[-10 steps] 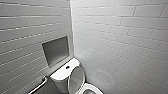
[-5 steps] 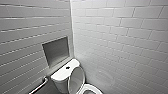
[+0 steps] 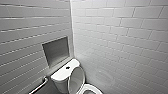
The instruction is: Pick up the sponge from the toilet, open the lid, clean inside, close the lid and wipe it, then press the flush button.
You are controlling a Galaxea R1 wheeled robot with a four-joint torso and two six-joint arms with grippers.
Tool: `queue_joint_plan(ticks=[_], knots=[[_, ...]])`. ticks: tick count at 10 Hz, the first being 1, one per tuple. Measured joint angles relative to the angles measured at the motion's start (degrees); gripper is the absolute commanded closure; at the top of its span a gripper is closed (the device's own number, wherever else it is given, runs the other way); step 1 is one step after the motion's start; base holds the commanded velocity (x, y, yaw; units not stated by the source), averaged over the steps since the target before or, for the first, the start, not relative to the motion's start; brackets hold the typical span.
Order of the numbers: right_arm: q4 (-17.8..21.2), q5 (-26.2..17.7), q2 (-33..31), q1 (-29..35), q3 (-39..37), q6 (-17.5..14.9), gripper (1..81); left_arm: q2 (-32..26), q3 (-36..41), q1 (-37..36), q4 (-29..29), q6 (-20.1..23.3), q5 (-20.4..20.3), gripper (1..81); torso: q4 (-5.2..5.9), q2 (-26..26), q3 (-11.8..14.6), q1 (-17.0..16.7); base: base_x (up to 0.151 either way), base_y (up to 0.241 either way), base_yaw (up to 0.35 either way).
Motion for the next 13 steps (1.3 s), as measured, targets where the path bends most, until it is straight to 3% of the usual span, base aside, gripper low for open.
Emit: queue_joint_plan(ticks=[1,3,4,5,7,8,10,11,13], knots=[[5.3,-1.35,0.0,-0.66,0.0,-5.79,81.1,0.29,-0.22,0.6,-0.9,-0.09,-0.01,1.0,0.0,0.0,0.0,0.0,0.0,0.0,0.0],[20.04,-2.8,0.02,-0.61,-0.33,-22.54,81.1,1.45,-0.22,0.85,-1.51,0.65,4.16,1.0,0.0,0.0,0.0,0.0,0.0,0.0,0.0],[27.62,-1.99,0.02,-0.41,-0.63,-31.0,81.1,1.79,-0.22,0.83,-2.17,3.1,5.25,1.0,0.0,0.0,0.0,0.0,0.0,0.0,0.0],[32.27,-1.16,0.04,-0.24,-0.89,-36.35,81.1,1.9,-0.22,0.61,-4.16,8.74,5.97,1.0,0.0,0.0,0.0,0.0,0.0,0.0,0.0],[35.66,-0.79,0.28,0.02,-1.18,-39.17,81.1,1.78,-0.35,0.6,-15.82,26.82,8.24,1.0,0.0,0.0,0.0,0.0,0.0,0.0,0.0],[35.66,-0.79,0.55,0.11,-1.22,-39.41,81.1,1.57,-0.44,0.6,-25.93,36.96,8.48,1.0,0.0,0.0,0.0,0.0,0.0,0.0,0.0],[35.58,-0.38,0.69,0.11,-1.3,-39.39,81.1,1.23,-0.59,0.57,-44.26,54.7,4.16,1.0,0.0,0.0,0.0,0.0,0.0,0.0,0.0],[35.16,-0.27,0.77,0.24,-1.52,-39.41,81.1,1.27,-0.88,0.49,-50.16,59.54,1.56,1.0,0.0,0.0,0.0,0.0,0.0,0.0,0.0],[32.44,-0.2,1.29,0.59,-1.83,-39.58,81.1,1.65,-3.39,-0.11,-53.97,61.99,-0.56,1.0,0.0,0.0,0.0,0.0,0.0,0.0,0.0]])
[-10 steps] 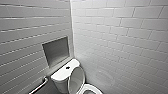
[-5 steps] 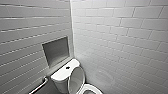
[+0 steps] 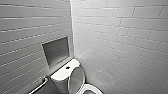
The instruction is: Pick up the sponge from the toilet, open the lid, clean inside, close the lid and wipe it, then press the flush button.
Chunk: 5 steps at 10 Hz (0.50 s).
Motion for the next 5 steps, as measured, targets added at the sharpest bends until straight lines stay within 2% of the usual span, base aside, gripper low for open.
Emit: queue_joint_plan(ticks=[2,4,5], knots=[[-0.09,1.08,0.33,-0.2,0.04,-0.02,81.1,0.94,-1.63,-0.48,-0.13,0.27,-0.71,1.0,0.0,0.0,0.0,0.0,0.0,0.0,0.0],[-0.04,4.85,0.17,-0.5,0.54,0.0,81.1,1.22,-1.55,-0.44,-0.13,0.27,-0.74,1.0,0.0,0.0,0.0,0.0,0.0,0.0,0.0],[-0.04,5.9,-0.02,-0.66,1.06,0.0,81.1,1.16,-1.6,-0.37,-0.13,0.27,-0.72,1.0,0.0,0.0,0.0,0.0,0.085,0.0,0.0]])
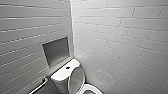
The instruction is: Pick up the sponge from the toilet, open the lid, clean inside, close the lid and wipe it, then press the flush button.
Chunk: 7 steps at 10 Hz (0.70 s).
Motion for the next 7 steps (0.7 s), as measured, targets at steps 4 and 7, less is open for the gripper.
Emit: queue_joint_plan(ticks=[4,7], knots=[[0.01,2.16,-0.35,-0.41,2.04,0.09,81.1,-0.11,0.0,-0.52,-0.04,0.02,-0.29,1.0,0.0,0.0,0.05,-0.15,0.119,0.0,0.0],[0.01,2.16,-0.61,-0.23,2.0,0.12,81.1,-0.11,-0.06,-0.63,-0.06,0.04,-0.22,1.0,0.0,0.06,0.02,-0.09,0.0,0.0,0.0]])
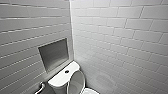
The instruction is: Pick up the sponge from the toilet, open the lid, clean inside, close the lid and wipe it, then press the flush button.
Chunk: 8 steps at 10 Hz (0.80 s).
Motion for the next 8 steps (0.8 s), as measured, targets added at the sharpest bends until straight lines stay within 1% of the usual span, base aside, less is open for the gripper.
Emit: queue_joint_plan(ticks=[2,5,6,8], knots=[[0.0,-0.15,-0.02,-0.13,0.04,0.0,81.1,-0.02,0.0,0.41,0.02,0.0,0.09,1.0,0.0,0.0,0.0,-0.05,0.0,0.0,0.0],[0.02,1.94,-1.32,-0.09,2.27,0.1,81.1,-0.33,0.02,1.07,0.02,0.02,0.69,1.0,0.0,0.0,0.0,-0.02,0.0,0.0,0.0],[0.02,2.33,-2.47,0.23,4.19,0.27,81.1,-0.5,0.0,1.27,0.02,0.02,0.65,1.0,0.0,0.0,0.0,-0.02,0.0,0.0,0.0],[0.07,2.99,-7.16,1.27,12.19,1.87,81.1,-0.49,0.0,3.18,0.02,0.05,0.87,1.0,0.0,0.0,0.0,-0.02,0.0,0.0,0.0]])
